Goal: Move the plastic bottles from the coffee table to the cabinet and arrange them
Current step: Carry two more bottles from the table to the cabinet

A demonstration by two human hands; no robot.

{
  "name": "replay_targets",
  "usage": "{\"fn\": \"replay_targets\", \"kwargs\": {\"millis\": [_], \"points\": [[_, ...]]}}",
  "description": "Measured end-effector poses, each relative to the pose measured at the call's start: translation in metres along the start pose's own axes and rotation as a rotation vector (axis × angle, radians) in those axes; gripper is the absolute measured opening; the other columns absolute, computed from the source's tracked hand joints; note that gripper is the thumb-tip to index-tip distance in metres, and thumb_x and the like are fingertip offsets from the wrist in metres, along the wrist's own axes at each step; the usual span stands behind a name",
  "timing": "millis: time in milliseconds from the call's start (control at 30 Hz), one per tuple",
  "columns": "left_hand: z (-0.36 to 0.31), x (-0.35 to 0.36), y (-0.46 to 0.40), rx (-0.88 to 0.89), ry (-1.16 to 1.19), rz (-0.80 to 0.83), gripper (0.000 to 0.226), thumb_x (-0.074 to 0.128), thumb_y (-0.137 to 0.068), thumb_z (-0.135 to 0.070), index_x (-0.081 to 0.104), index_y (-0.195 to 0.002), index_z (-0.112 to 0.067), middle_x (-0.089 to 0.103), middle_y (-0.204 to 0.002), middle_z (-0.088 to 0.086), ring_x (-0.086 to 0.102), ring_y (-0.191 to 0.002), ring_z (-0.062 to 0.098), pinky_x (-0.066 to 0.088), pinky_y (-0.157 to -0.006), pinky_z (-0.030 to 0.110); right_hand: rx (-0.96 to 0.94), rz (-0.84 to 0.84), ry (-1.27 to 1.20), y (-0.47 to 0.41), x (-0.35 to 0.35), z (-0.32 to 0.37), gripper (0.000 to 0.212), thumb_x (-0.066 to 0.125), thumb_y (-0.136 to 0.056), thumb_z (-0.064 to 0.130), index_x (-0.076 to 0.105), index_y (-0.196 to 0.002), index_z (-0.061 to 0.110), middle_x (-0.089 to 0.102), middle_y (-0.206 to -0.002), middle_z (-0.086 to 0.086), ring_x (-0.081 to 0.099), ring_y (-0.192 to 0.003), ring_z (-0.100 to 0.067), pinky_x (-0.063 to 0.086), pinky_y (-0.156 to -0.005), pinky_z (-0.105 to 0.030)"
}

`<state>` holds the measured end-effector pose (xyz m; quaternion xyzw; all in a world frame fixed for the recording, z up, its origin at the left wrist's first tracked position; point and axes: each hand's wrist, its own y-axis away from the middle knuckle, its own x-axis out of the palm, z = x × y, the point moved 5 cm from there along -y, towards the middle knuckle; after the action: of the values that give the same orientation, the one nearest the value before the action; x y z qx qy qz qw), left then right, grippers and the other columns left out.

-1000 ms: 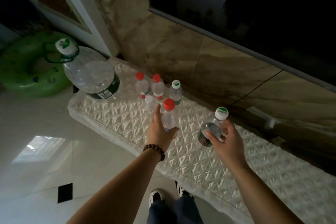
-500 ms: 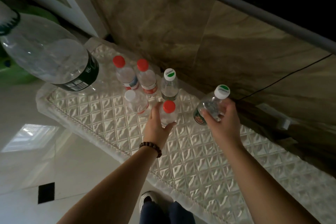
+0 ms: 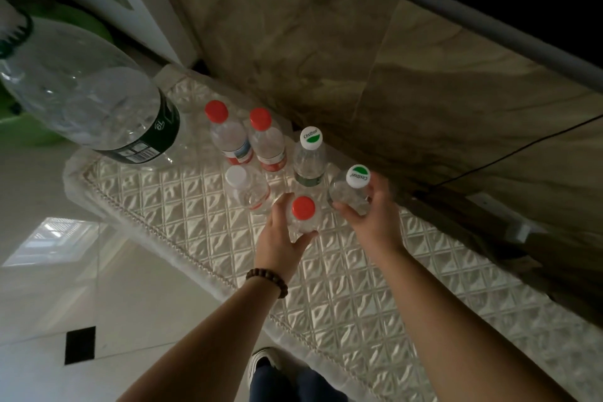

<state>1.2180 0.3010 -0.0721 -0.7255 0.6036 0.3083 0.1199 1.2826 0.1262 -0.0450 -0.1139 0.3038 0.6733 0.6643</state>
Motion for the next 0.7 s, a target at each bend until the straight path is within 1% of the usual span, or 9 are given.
{"fn": "replay_targets", "kwargs": {"millis": [67, 133, 200, 300, 400, 467, 533, 600, 700], "points": [[-0.001, 0.000, 0.000, 0.002, -0.022, 0.013, 0.084, 0.080, -0.073, -0.033, 0.026, -0.138, -0.029, 0.054, -0.133, 0.003, 0.056, -0.117, 0.023, 0.049, -0.094, 0.041, 0.005, 0.000, 0.004, -0.001, 0.000, 0.001, 0.074, 0.081, -0.069, 0.034, 0.044, -0.131, 0.017, 0.053, -0.131, -0.001, 0.052, -0.121, -0.019, 0.048, -0.096, -0.038], [0.000, 0.001, 0.001, -0.002, -0.028, 0.028, 0.094, 0.081, -0.071, -0.034, 0.023, -0.144, -0.022, 0.045, -0.143, 0.002, 0.047, -0.127, 0.021, 0.041, -0.101, 0.032, 0.008, 0.003, 0.012, -0.001, -0.001, 0.002, 0.078, 0.081, -0.069, 0.035, 0.042, -0.134, 0.017, 0.053, -0.133, -0.002, 0.051, -0.123, -0.019, 0.046, -0.097, -0.037], [0.001, -0.001, 0.003, -0.006, -0.026, 0.038, 0.102, 0.081, -0.069, -0.038, 0.018, -0.147, -0.020, 0.037, -0.148, 0.001, 0.039, -0.133, 0.018, 0.035, -0.104, 0.029, 0.006, 0.005, 0.031, -0.002, -0.004, 0.002, 0.085, 0.081, -0.068, 0.036, 0.038, -0.139, 0.017, 0.050, -0.139, -0.003, 0.049, -0.126, -0.020, 0.045, -0.100, -0.036], [-0.003, -0.004, 0.010, 0.012, -0.062, 0.049, 0.104, 0.077, -0.071, -0.045, 0.014, -0.149, -0.020, 0.026, -0.154, 0.000, 0.029, -0.139, 0.017, 0.029, -0.108, 0.030, 0.015, 0.036, 0.072, -0.001, -0.008, 0.004, 0.096, 0.081, -0.068, 0.037, 0.028, -0.146, 0.018, 0.041, -0.148, -0.004, 0.042, -0.134, -0.022, 0.039, -0.104, -0.035], [-0.012, -0.011, 0.019, 0.073, -0.146, 0.017, 0.094, 0.064, -0.079, -0.052, 0.012, -0.150, -0.019, 0.021, -0.156, 0.001, 0.022, -0.142, 0.019, 0.029, -0.113, 0.040, 0.021, 0.062, 0.086, 0.005, -0.014, 0.011, 0.103, 0.080, -0.069, 0.040, 0.020, -0.150, 0.020, 0.034, -0.153, -0.005, 0.036, -0.138, -0.023, 0.037, -0.108, -0.039], [-0.020, -0.019, 0.026, 0.119, -0.218, -0.002, 0.085, 0.054, -0.086, -0.054, 0.010, -0.150, -0.019, 0.017, -0.156, -0.001, 0.018, -0.144, 0.019, 0.027, -0.114, 0.044, 0.007, 0.066, 0.121, 0.013, -0.022, 0.020, 0.098, 0.075, -0.074, 0.045, 0.018, -0.150, 0.020, 0.028, -0.155, -0.004, 0.031, -0.141, -0.022, 0.035, -0.109, -0.039], [-0.031, -0.029, 0.035, 0.146, -0.292, 0.003, 0.080, 0.044, -0.090, -0.056, 0.010, -0.151, -0.017, 0.012, -0.157, -0.001, 0.011, -0.146, 0.017, 0.017, -0.118, 0.040, -0.037, 0.051, 0.198, 0.024, -0.033, 0.030, 0.091, 0.066, -0.080, 0.049, 0.016, -0.150, 0.020, 0.022, -0.158, -0.004, 0.022, -0.144, -0.021, 0.030, -0.113, -0.040], [-0.046, -0.042, 0.047, 0.161, -0.352, 0.008, 0.077, 0.034, -0.091, -0.058, 0.008, -0.151, -0.018, 0.008, -0.158, -0.001, 0.004, -0.146, 0.015, 0.009, -0.119, 0.037, -0.086, 0.046, 0.289, 0.039, -0.047, 0.042, 0.084, 0.058, -0.086, 0.050, 0.013, -0.151, 0.019, 0.015, -0.160, -0.004, 0.010, -0.147, -0.019, 0.021, -0.118, -0.043], [-0.069, -0.069, 0.068, 0.146, -0.364, 0.007, 0.074, 0.028, -0.092, -0.058, 0.005, -0.152, -0.021, 0.004, -0.158, -0.003, -0.002, -0.146, 0.014, 0.005, -0.119, 0.038, -0.148, 0.066, 0.374, 0.066, -0.069, 0.065, 0.078, 0.049, -0.090, 0.052, 0.013, -0.152, 0.019, 0.010, -0.161, -0.003, 0.002, -0.148, -0.018, 0.013, -0.120, -0.044]]}}
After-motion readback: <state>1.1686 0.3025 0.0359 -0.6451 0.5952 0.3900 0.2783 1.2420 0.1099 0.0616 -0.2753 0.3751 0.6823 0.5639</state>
